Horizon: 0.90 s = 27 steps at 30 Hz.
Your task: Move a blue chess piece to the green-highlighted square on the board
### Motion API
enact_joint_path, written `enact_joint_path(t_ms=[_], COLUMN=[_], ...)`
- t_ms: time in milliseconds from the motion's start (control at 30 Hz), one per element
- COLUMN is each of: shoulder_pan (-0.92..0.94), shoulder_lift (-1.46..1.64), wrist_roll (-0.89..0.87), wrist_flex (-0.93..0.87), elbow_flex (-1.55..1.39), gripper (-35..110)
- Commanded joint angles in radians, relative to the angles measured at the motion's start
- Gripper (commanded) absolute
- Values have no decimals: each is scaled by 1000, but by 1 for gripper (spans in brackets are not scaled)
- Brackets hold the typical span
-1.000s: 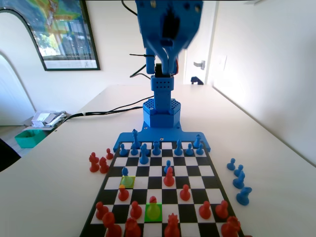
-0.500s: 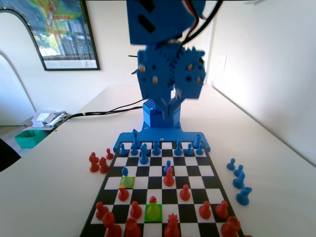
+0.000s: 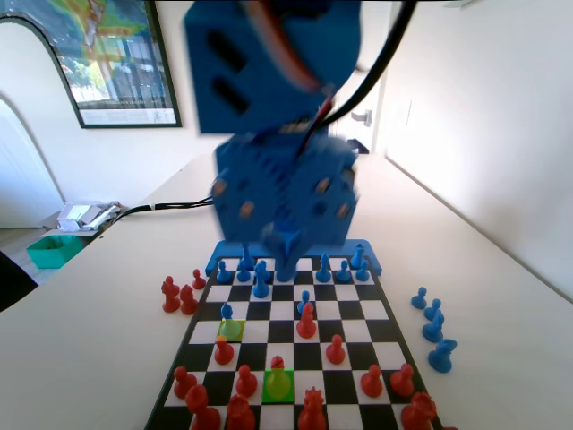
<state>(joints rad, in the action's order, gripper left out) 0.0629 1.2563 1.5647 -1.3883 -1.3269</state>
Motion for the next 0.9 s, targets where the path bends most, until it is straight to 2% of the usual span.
enact_joint_path(t_ms=[0, 200, 867], shoulder_pan=[46, 61, 40], shoulder_lift=[-60, -144, -147], wrist_roll=[-2, -9, 49], wrist_flex=[5, 60, 187], elbow_flex=[156, 195, -12], gripper=[2, 4, 9])
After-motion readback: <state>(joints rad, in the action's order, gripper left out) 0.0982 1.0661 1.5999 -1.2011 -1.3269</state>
